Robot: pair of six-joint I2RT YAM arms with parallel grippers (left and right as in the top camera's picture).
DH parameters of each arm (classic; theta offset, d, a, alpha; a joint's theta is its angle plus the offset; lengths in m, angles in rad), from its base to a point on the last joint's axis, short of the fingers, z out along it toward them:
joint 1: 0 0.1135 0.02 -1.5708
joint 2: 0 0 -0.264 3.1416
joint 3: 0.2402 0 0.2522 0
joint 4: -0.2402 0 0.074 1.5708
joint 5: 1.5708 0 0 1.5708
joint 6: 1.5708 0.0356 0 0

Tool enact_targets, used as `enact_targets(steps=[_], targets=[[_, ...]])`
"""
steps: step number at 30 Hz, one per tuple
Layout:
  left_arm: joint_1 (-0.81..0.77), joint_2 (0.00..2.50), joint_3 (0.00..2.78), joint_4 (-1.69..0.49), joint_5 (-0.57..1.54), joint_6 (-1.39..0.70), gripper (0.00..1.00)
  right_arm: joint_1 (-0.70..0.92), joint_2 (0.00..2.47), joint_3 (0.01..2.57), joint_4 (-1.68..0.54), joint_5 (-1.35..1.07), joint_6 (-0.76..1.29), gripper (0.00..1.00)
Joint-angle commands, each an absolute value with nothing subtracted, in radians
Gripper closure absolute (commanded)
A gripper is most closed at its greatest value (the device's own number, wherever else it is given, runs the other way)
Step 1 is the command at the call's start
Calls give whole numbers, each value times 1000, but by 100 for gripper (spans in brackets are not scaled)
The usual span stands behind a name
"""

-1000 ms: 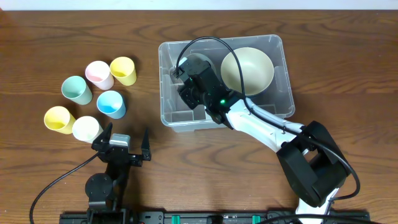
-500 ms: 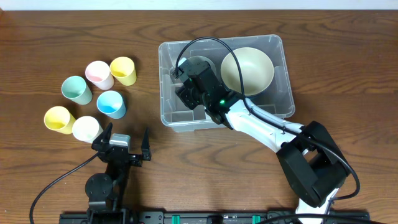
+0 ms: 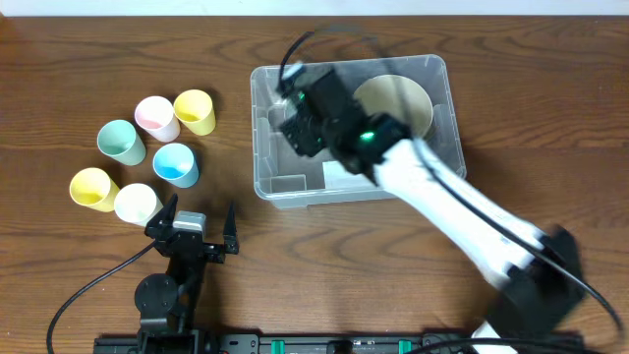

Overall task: Pack container
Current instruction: 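Lower the grey-blue bowl onto the yellow bowl and release, then withdraw the right gripper to the far right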

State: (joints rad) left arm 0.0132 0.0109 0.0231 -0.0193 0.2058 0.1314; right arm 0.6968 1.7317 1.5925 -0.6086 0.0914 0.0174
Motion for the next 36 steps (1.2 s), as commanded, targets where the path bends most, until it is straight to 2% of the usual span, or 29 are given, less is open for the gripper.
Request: enact_targets(steps=[1,6,14,19,27,31,36], targets=[[19,5,4,-51,218,138,2,638,1568,1683,-713,201,146,18],[19,5,4,-51,218,138,2,458,1392,1696,-911,271,346,1],[19,5,4,-52,218,138,2,14,1289,1695,-1177,273,606,1],[19,5,4,-52,218,138,2,-179,1329,1671,-1271,273,644,1],[19,5,4,-52,218,138,2,-376,1424,1543,-1290,202,714,1],[19,5,4,-51,218,138,2,-416,1469,1465,-1287,202,794,1],[19,5,4,-51,217,138,2,-462,1525,1389,-1249,203,797,1]])
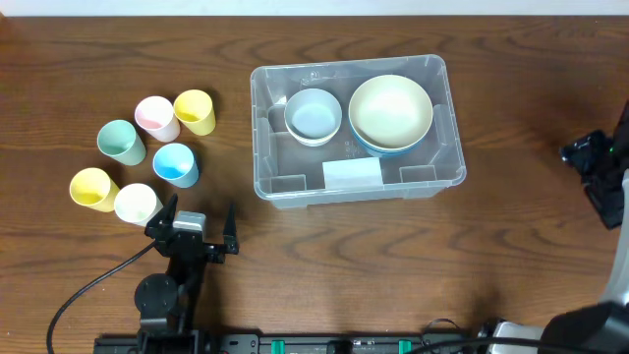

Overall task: Pack container
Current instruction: 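Withdraw the right gripper to the far right, then move the left gripper to the light blue cup and grasp it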

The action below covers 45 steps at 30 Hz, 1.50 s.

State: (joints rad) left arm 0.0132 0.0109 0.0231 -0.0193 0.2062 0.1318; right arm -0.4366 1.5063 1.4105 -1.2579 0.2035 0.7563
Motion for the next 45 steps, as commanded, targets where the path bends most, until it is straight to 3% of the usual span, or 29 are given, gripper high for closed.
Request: enact_targets(steps=[1,9,17,25,35,45], targets=[[19,5,4,-51,216,139,2,-474,1534,1384,-1244,203,798,1],[19,5,13,-60,238,-41,2,-589,1545,1384,-1204,200,854,1],[19,47,203,-261,332,-141,2,-643,1545,1384,-1193,150,852,1],[19,347,614,-521,333,-140,2,-643,1545,1384,-1193,149,852,1],[19,839,1185,-1052,389,-138,2,-643,1545,1384,-1193,150,852,1],[19,950,1309,-1032,369,-136,2,-643,1545,1384,-1193,150,852,1]])
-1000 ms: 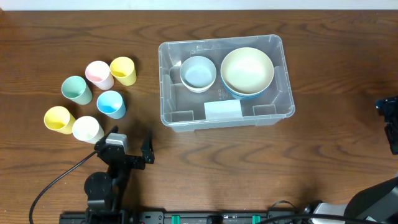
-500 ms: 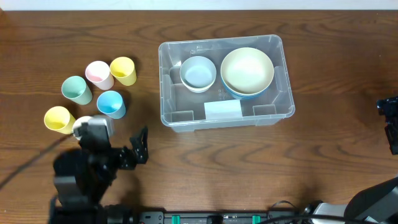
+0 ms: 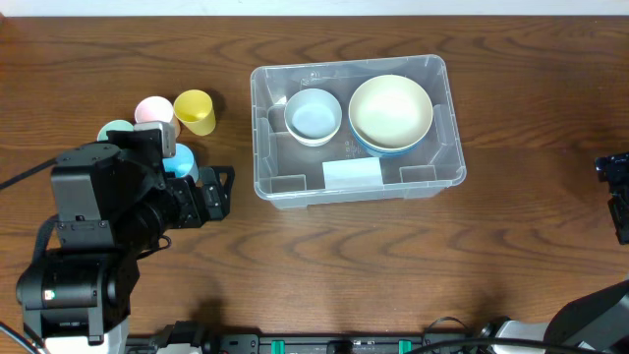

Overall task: Pack container
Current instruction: 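Move the left gripper to the light blue cup and grasp it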

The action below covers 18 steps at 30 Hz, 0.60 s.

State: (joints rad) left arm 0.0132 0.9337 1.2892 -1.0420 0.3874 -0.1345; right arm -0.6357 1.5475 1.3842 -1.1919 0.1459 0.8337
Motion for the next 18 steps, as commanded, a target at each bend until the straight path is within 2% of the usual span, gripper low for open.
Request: enact_targets(steps=[1,6,11,15,18], targets=[[19,961,1309,-1029,342,-136,2,-643,1545,1384,-1193,150,852,0],[19,1097,1309,-1034,170,-138,2,-643,1545,1384,-1193,149,852,1],[19,1286,1309,-1018,156,-137,0,-643,1545,1384,-1193,149,852,1],[19,1420,1309,-997,152,-137,13,-643,1545,1384,-1193,149,852,1],[19,1518,1309,-991,151,-138,17,-643,1545,1384,-1193,149,852,1]])
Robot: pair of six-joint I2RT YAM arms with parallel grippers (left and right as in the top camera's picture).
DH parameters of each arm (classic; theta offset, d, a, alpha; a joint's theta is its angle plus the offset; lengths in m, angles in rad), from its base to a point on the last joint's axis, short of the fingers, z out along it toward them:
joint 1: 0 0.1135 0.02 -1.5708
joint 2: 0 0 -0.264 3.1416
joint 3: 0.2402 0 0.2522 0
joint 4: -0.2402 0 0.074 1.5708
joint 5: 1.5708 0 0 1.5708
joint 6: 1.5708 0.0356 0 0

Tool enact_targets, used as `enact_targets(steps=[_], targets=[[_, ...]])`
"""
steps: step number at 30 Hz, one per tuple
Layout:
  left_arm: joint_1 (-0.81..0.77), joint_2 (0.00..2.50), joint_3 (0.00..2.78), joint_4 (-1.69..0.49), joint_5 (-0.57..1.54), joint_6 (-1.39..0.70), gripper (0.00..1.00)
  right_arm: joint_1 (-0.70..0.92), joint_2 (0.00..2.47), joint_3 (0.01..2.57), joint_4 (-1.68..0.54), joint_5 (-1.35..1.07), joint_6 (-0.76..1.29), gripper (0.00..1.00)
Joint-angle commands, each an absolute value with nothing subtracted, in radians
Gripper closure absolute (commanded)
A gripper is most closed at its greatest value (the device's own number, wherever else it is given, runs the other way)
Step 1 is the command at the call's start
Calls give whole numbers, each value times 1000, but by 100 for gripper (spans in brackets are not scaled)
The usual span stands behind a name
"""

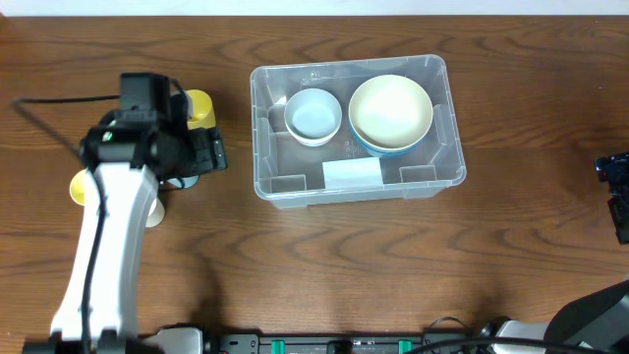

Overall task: Pack container
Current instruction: 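Move the left gripper to the light blue cup and grasp it, then lift the light blue cup and carry it right into the bin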

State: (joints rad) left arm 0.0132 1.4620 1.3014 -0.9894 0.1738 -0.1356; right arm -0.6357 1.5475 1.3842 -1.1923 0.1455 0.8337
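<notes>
A clear plastic container (444,147) stands at the table's middle. Inside it are a small pale-blue bowl (313,115) and a large cream bowl (391,108) nested on a blue one. Left of the container is a cluster of cups. My left arm reaches over them and hides most, and its gripper (208,152) looks open just right of the cluster, low over where the cups stand. A yellow cup (200,103), another yellow cup (78,187) and a cream cup (154,212) peek out. My right gripper (615,192) sits at the far right edge, only partly in view.
A white label (352,173) lies on the container's floor near its front wall. Bare wooden table lies between the cups and the container, and in front of both.
My left arm has moved farther up the table and now stretches over the cup cluster, its gripper level with the cups' right side. The right arm and the container's contents are unchanged.
First my right arm was reaching into the container's left half while the left arm rested at the front. Then the right arm was back at the right edge and the small bowl sat in the container. The left arm then rose beside the cups and now covers them.
</notes>
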Motion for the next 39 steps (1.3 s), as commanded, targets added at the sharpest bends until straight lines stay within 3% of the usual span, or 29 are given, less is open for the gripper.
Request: enact_targets(steps=[1,15,27,31,33,37,39], targets=[[19,1546,1309,-990,147,-143,17,-643,1545,1384,-1193,149,852,1],[28,1686,1308,-908,6,-144,16,-643,1545,1384,-1193,149,852,1],[38,1792,1306,-830,6,-132,16,-642,1545,1384,-1193,149,852,1],[38,1817,1306,-817,6,-132,20,-642,1545,1384,-1193,149,852,1],[38,1824,1306,-811,6,-132,25,-642,1545,1384,-1193,149,852,1],[38,1830,1305,-803,6,-133,58,-642,1545,1384,-1193,149,852,1],[38,1829,1305,-802,6,-133,68,-642,1545,1384,-1193,149,852,1]])
